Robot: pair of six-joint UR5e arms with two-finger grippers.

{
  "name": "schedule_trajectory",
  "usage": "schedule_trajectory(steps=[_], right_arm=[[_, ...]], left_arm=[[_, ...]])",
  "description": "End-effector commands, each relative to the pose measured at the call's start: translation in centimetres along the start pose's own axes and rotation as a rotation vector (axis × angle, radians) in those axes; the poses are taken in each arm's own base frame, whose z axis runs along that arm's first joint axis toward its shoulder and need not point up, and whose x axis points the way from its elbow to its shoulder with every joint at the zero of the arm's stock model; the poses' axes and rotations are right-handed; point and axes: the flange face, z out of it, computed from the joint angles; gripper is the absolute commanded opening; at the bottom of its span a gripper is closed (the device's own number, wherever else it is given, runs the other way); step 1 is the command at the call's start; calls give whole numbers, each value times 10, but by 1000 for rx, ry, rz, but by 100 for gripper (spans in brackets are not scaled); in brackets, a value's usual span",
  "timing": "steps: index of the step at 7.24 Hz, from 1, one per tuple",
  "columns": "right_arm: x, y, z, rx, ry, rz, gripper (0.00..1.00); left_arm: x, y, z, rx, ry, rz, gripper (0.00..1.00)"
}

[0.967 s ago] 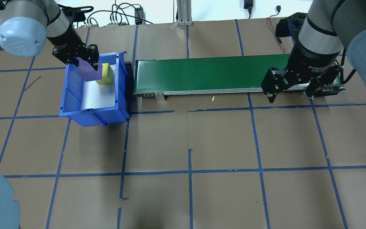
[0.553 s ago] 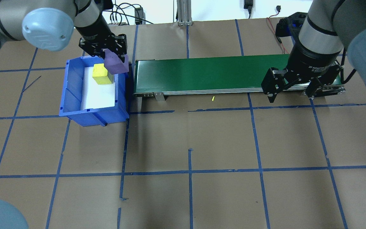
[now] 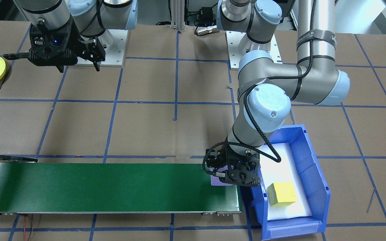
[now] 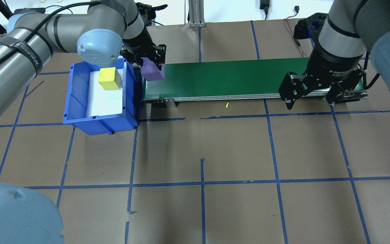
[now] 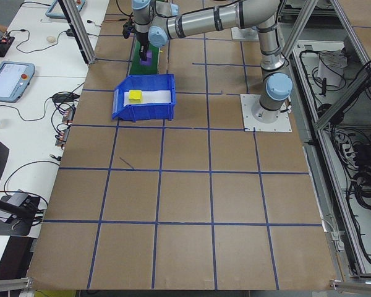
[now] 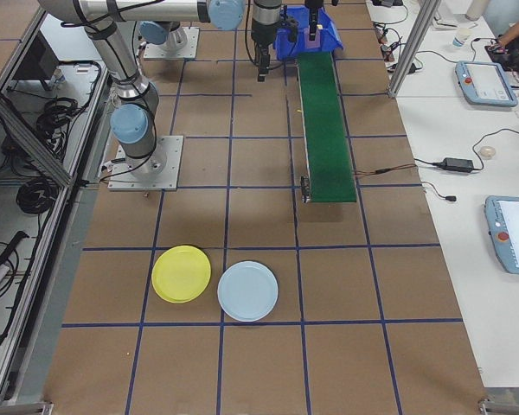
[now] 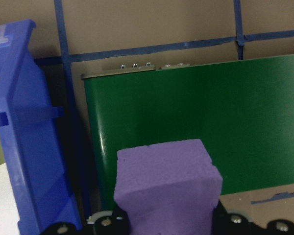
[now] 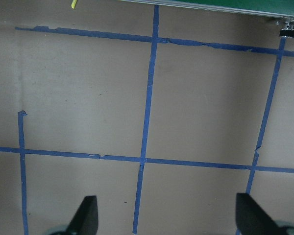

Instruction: Move block left to right into plate

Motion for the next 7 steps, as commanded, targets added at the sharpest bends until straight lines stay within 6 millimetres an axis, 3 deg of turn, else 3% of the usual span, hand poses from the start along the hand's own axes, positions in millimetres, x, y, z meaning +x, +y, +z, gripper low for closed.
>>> schedule_trajectory(steps=[1, 2, 3, 5, 6, 7], right_arm=[[1, -2, -5, 19, 3, -25, 100], [2, -5, -18, 56, 8, -77, 100], [-1, -5, -20, 33, -2, -115, 100], [-4, -21, -6, 72, -15, -116, 100], [-6, -28, -9, 122, -65, -120, 100], [-8, -56, -5, 180, -128, -125, 100]], left_arm=[[-1, -1, 23, 36, -3, 10, 75], [-1, -1, 27, 37, -6, 5, 81], [-2, 4, 32, 23, -6, -10, 100], [3, 10, -31, 105, -8, 8, 100], [-16, 7, -49, 130, -16, -19, 100], [-60, 1, -59, 123, -22, -86, 100]])
